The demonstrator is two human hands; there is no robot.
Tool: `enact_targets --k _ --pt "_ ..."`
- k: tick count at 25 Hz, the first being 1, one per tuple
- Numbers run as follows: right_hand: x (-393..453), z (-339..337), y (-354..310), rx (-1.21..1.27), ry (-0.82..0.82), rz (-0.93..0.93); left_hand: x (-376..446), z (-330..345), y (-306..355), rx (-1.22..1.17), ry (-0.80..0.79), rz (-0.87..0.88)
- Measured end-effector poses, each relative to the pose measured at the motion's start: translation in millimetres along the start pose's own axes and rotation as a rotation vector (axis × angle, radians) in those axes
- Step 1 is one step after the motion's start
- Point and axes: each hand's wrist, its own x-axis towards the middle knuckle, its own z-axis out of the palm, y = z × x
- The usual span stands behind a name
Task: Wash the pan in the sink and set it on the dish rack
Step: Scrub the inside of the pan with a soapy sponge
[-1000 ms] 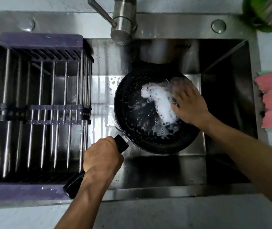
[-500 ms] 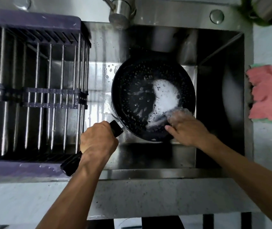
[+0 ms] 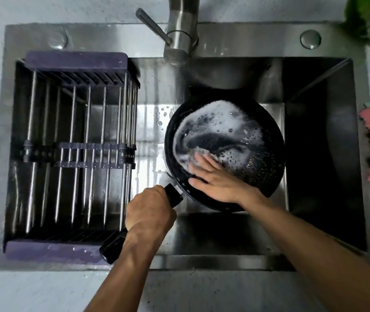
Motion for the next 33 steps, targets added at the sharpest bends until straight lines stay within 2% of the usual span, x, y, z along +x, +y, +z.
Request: enact_targets --k 1,3,4,5,7,9,11,13,14,15,17,19,21,23,24,26,28,29,31,33 --pt "-17 5 21 -0.040 -0.005 0.032 -1 1 0 -0.001 0.003 0.004" --pt "-23 -11 54 -0.088 0.037 0.282 -2 1 0 0.003 0.008 0.007" --pt "-13 -23 50 -0.032 0.062 0.362 -2 2 0 0.006 0.003 0.004" --pt "5 -27 37 0.044 0.091 0.348 -1 3 0 0.004 -0.002 0.005" --pt "22 -20 -8 0.047 0.059 0.151 2 3 0 -0.011 0.000 0.003" --pt "6 7 -4 0.024 -0.021 -0.001 4 4 -2 -0.002 0.006 0.003" --pt "-17 10 39 -0.038 -0.059 0.055 2 6 -2 -0.006 0.014 0.009" --pt "-1 -15 49 0.056 0.081 0.216 1 5 -2 0.001 0.011 0.017" --pt "15 -24 34 0.154 0.162 0.244 1 6 -1 0.001 0.013 0.022" --pt "28 -27 12 0.186 0.200 0.209 1 6 0 -0.007 0.019 0.021" --pt "27 -7 -19 0.110 0.145 0.046 4 5 -1 0.002 0.023 0.016" --pt "0 17 6 -0.026 0.031 -0.014 3 6 -1 0.007 0.021 0.010" --pt "-7 -4 37 -0.011 0.025 0.159 1 5 -1 0.004 0.018 0.014" --pt "16 -33 30 0.118 0.121 0.306 0 5 0 0.009 0.013 0.020" --pt "27 -37 12 0.109 0.131 0.276 1 4 0 0.001 0.016 0.019" --pt "25 -16 -20 0.012 0.057 0.076 3 4 0 0.006 0.012 0.018" --pt "-6 11 1 -0.032 -0.021 -0.062 2 5 -1 0.011 0.012 0.013" --pt "-22 9 25 -0.033 -0.045 -0.041 1 5 0 0.009 0.016 0.016" --pt "-15 -16 52 0.110 0.040 0.176 0 4 -1 0.013 0.017 0.015" --pt "22 -31 28 0.160 0.181 0.265 0 4 0 0.003 0.016 0.019"
